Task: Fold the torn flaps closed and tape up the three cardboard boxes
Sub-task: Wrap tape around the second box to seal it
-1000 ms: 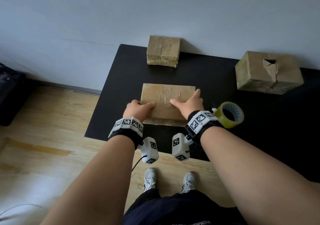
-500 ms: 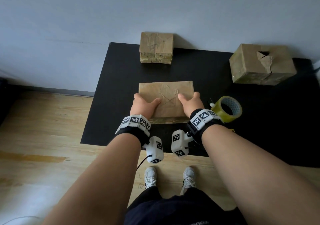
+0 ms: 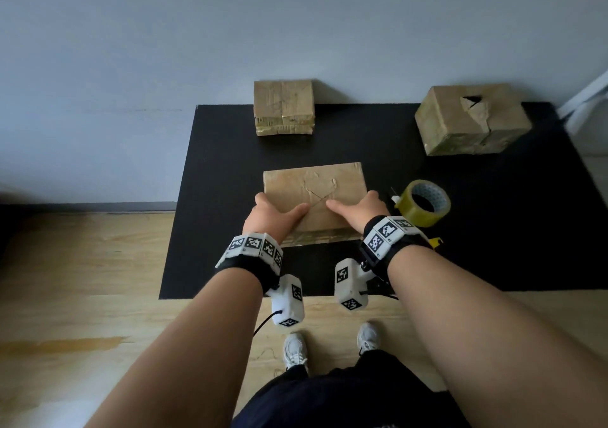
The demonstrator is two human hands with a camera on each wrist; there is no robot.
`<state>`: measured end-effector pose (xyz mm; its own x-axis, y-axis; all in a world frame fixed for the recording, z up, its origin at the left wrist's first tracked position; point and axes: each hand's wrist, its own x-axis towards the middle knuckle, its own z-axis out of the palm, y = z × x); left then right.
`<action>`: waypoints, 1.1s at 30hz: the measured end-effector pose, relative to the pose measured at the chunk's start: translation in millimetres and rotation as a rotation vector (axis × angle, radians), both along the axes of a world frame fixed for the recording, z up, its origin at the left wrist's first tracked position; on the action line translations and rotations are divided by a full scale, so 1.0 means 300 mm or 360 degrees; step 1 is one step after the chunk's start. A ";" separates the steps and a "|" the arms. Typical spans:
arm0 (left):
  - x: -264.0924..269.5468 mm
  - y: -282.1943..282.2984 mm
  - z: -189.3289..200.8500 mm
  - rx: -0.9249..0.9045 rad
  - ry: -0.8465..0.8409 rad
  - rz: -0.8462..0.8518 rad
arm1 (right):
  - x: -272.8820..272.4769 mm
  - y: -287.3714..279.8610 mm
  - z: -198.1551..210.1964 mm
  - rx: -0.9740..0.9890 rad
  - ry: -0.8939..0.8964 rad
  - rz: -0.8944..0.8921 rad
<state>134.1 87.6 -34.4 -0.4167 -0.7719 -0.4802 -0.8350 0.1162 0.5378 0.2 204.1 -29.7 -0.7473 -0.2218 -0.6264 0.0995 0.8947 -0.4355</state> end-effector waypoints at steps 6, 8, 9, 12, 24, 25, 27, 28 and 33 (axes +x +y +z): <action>-0.057 -0.025 0.057 -0.0022 0.0124 0.0033 | -0.049 0.019 0.075 -0.0057 0.0169 -0.0003; -0.104 -0.033 0.083 -0.0062 0.0183 0.0018 | -0.096 0.017 0.110 -0.0105 0.0232 -0.0035; -0.134 -0.038 0.098 -0.0080 0.0222 0.0008 | -0.124 0.013 0.125 -0.0136 0.0252 -0.0066; -0.245 -0.058 0.129 -0.0098 0.0374 -0.0037 | -0.213 -0.005 0.159 -0.0256 0.0270 -0.0207; -0.700 -0.148 0.118 -0.0210 0.0350 -0.0119 | -0.671 -0.096 0.142 -0.0484 0.0281 -0.0276; -0.719 -0.155 0.105 -0.0195 0.0350 -0.0092 | -0.697 -0.109 0.128 -0.0465 0.0252 -0.0244; -0.749 -0.164 0.083 -0.0174 0.0321 -0.0087 | -0.734 -0.136 0.090 -0.0438 0.0188 -0.0234; -0.761 -0.169 0.072 -0.0177 0.0286 -0.0122 | -0.745 -0.148 0.072 -0.0434 0.0148 -0.0240; -0.778 -0.184 0.046 -0.0579 0.0023 -0.0379 | -0.781 -0.179 0.004 -0.0459 0.0082 -0.0202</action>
